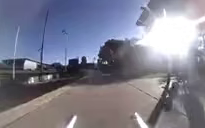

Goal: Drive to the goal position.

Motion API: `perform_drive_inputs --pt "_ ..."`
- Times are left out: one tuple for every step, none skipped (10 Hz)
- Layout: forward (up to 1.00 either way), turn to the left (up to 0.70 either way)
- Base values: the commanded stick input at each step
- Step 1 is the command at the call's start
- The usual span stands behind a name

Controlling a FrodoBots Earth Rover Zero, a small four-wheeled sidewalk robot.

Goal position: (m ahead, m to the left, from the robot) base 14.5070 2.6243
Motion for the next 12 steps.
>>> perform_drive_inputs --pt "0.95 0.0" --pt "0.53 0.0" --pt "0.12 0.0" --pt "1.0 0.0" --pt "1.0 0.0" --pt "1.0 0.0" --pt "1.0 0.0" --pt "1.0 0.0" --pt "1.0 0.0" --pt "1.0 0.0" --pt "0.86 0.0" --pt "0.43 0.0"
